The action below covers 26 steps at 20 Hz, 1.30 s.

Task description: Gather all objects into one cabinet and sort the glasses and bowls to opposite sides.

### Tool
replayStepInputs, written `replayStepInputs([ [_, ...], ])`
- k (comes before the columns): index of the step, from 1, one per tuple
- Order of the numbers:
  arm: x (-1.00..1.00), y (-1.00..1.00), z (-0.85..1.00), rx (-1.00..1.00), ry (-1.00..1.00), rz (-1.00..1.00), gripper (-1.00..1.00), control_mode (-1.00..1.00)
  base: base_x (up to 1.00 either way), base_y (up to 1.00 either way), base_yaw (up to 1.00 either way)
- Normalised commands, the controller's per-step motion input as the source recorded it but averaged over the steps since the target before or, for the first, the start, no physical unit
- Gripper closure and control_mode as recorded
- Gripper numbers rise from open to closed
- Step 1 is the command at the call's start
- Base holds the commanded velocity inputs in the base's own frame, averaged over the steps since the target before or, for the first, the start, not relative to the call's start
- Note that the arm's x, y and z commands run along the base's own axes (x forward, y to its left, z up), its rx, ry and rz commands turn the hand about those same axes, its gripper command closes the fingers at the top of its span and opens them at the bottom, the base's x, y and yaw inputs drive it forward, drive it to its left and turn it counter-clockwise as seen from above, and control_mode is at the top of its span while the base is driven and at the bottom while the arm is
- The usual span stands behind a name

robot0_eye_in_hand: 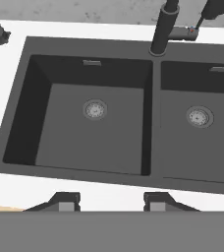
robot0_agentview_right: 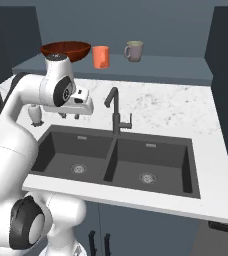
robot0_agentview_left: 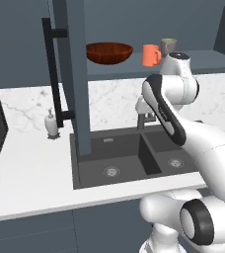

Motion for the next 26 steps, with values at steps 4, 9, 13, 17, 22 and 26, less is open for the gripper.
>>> replayStepInputs([
  [4, -0.32, -0.03, 0.00, 0.00, 0.00, -0.01, -1.00, -1.00, 0.00, 0.00, 0.00],
  [9, -0.99, -0.21, 0.06, 0.00, -0.16, 0.00, -1.00, -1.00, 0.00, 0.00, 0.00],
  [13, -0.87, -0.19, 0.33, 0.00, -0.11, 0.00, -1.00, -1.00, 0.00, 0.00, 0.00],
  [17, -0.82, -0.05, 0.46, -0.01, -0.03, 0.00, -1.00, -1.00, 0.00, 0.00, 0.00],
  [22, -0.80, 0.01, 0.57, -0.03, -0.02, -0.01, -1.00, -1.00, 0.00, 0.00, 0.00],
  [26, -0.35, 0.03, 0.56, -0.06, 0.00, -0.05, -1.00, -1.00, 0.00, 0.00, 0.00],
])
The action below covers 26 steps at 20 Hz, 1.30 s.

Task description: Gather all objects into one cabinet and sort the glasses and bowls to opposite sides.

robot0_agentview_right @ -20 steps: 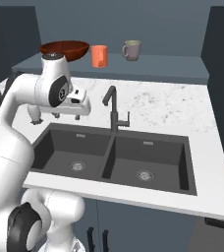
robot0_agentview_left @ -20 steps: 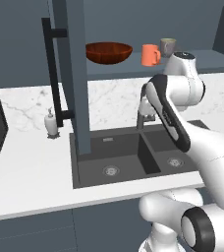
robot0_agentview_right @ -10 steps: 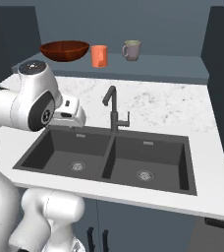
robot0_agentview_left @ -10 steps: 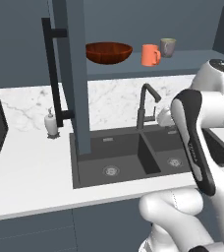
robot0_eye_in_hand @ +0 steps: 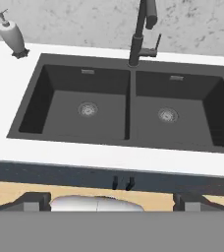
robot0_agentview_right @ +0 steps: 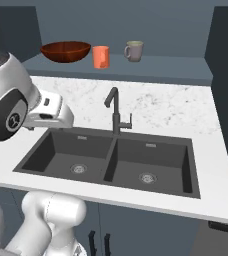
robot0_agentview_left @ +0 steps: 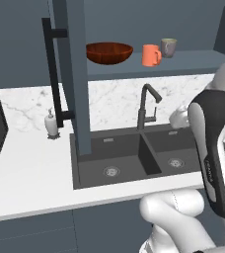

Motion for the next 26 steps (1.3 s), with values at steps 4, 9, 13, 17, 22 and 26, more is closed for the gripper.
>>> replayStepInputs([
  [4, -0.23, -0.10, 0.29, -0.01, 0.01, -0.10, -1.00, -1.00, 0.00, 0.00, 0.00],
  [9, -0.63, -0.13, 0.00, 0.00, 0.00, -0.07, -1.00, -1.00, 0.00, 0.00, 0.00],
  [13, -0.48, 0.00, 0.00, 0.00, 0.00, -0.06, -1.00, -1.00, 0.00, 0.00, 0.00],
  [17, -0.11, 0.13, 0.01, 0.00, 0.00, 0.00, -1.00, -1.00, 0.00, 0.00, 0.00],
  [22, 0.00, 0.02, 0.03, 0.00, 0.00, 0.01, -1.00, -1.00, 0.00, 0.00, 0.00],
  [26, 0.00, 0.02, 0.15, 0.00, 0.02, 0.01, -1.00, -1.00, 0.00, 0.00, 0.00],
])
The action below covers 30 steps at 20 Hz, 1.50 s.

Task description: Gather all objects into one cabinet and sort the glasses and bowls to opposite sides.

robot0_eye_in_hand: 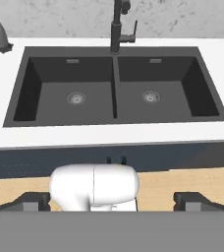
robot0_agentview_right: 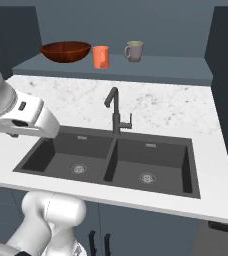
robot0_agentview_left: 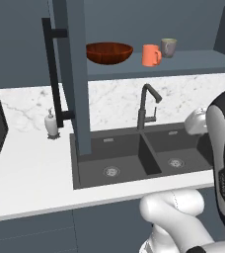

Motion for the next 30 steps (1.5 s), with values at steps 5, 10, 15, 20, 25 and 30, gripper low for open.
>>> replayStepInputs([
  [5, -0.04, 0.00, 0.03, 0.00, 0.00, 0.01, -1.00, 1.00, -0.21, 0.00, 0.03],
  [10, 0.00, 0.00, 0.00, 0.00, 0.00, 0.00, -1.00, 1.00, -0.93, 0.00, 0.11],
  [15, 0.00, 0.00, 0.00, 0.00, 0.00, 0.00, -1.00, 1.00, -0.88, 0.00, 0.06],
  [20, 0.00, 0.00, 0.00, 0.00, 0.00, 0.00, -1.00, 1.00, -0.43, 0.00, 0.23],
  [25, 0.00, 0.00, 0.00, 0.00, 0.00, 0.00, -1.00, 1.00, 0.00, 0.00, 0.55],
  [30, 0.00, 0.00, 0.00, 0.00, 0.00, 0.00, -1.00, 1.00, -0.24, -0.25, 0.06],
])
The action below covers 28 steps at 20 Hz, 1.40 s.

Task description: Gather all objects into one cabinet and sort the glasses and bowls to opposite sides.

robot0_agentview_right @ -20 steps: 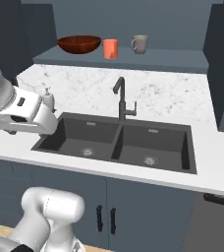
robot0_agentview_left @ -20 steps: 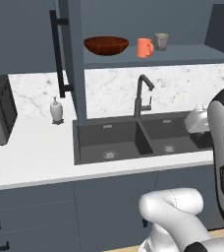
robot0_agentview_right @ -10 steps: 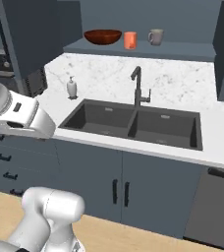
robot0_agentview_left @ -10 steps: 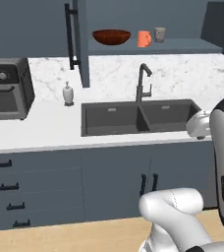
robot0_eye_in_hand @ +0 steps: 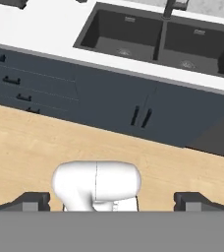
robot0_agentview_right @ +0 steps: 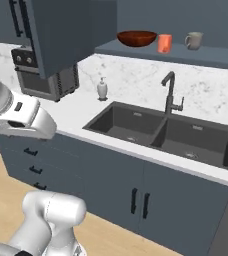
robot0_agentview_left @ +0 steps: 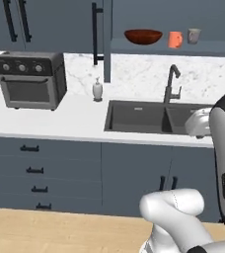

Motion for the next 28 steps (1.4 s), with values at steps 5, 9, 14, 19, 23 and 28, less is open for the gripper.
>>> replayStepInputs([
  [5, 0.00, 0.00, 0.00, 0.00, 0.00, 0.00, -1.00, 1.00, -0.32, -0.50, -0.62],
  [9, 0.00, 0.00, 0.00, 0.00, 0.00, 0.00, -1.00, 1.00, -0.22, -0.72, -0.53],
  [14, 0.00, 0.00, 0.00, 0.00, 0.00, 0.00, -1.00, 1.00, 0.00, -0.94, -0.11],
  [19, 0.00, 0.00, 0.00, 0.00, 0.00, 0.00, -1.00, 1.00, 0.00, -1.00, 0.02],
  [23, 0.00, 0.00, 0.00, 0.00, 0.00, 0.00, -1.00, 1.00, 0.00, -1.00, 0.08],
  [28, 0.00, 0.00, 0.00, 0.00, 0.00, 0.00, -1.00, 1.00, 0.18, -0.88, 0.11],
])
